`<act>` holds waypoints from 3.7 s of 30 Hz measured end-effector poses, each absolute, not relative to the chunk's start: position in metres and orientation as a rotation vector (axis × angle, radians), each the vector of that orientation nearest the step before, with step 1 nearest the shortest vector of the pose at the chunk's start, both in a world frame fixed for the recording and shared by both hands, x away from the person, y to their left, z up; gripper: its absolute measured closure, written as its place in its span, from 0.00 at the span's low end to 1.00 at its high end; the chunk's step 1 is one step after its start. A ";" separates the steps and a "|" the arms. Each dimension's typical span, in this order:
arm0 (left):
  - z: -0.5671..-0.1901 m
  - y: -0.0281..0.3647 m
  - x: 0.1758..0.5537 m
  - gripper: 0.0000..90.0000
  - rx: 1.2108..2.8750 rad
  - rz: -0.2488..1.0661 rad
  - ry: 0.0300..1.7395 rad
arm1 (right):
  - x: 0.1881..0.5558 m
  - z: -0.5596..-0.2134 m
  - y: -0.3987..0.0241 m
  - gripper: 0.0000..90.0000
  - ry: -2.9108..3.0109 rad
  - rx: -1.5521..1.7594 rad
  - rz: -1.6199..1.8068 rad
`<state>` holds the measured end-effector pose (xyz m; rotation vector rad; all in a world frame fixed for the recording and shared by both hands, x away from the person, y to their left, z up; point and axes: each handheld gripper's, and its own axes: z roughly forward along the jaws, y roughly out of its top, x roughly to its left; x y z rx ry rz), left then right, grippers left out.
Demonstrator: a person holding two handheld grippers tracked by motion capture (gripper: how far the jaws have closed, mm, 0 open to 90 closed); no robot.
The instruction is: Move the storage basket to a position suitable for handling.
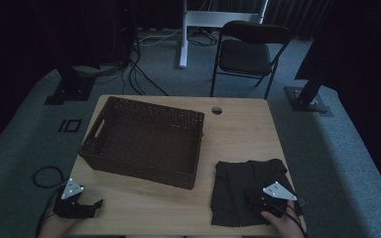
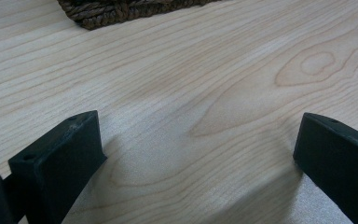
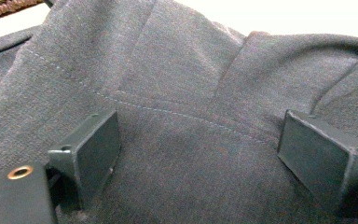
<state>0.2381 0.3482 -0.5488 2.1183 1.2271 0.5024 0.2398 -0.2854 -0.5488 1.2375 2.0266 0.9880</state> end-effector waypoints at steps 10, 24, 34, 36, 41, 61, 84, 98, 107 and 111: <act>-0.547 0.349 0.240 0.02 2.136 0.518 1.215 | 0.238 -0.547 -0.285 0.14 1.997 1.250 1.019; -0.523 0.362 0.254 0.02 2.082 0.506 1.189 | 0.254 -0.514 -0.247 0.15 1.980 1.201 1.135; -0.503 0.372 0.265 0.02 2.049 0.520 1.180 | 0.273 -0.493 -0.215 0.15 1.991 1.130 1.212; -0.498 0.373 0.267 0.02 2.046 0.522 1.169 | 0.276 -0.490 -0.208 0.15 1.993 1.113 1.227; -0.485 0.376 0.272 0.02 2.024 0.535 1.158 | 0.282 -0.483 -0.195 0.15 2.008 1.084 1.252; -0.446 0.383 0.307 0.02 1.925 0.540 1.088 | 0.300 -0.465 -0.164 0.15 2.005 1.050 1.330; -0.455 0.384 0.349 0.02 1.879 0.500 1.151 | 0.326 -0.466 -0.116 0.15 1.994 1.117 1.399; -0.461 0.375 0.356 0.51 1.908 0.538 1.205 | 0.327 -0.480 -0.101 0.41 1.987 1.184 1.307; -0.464 0.377 0.350 0.80 1.872 0.567 1.209 | 0.324 -0.478 -0.093 0.54 1.966 1.260 1.240; -0.464 0.374 0.346 0.81 1.879 0.577 1.216 | 0.325 -0.477 -0.093 0.60 1.947 1.296 1.228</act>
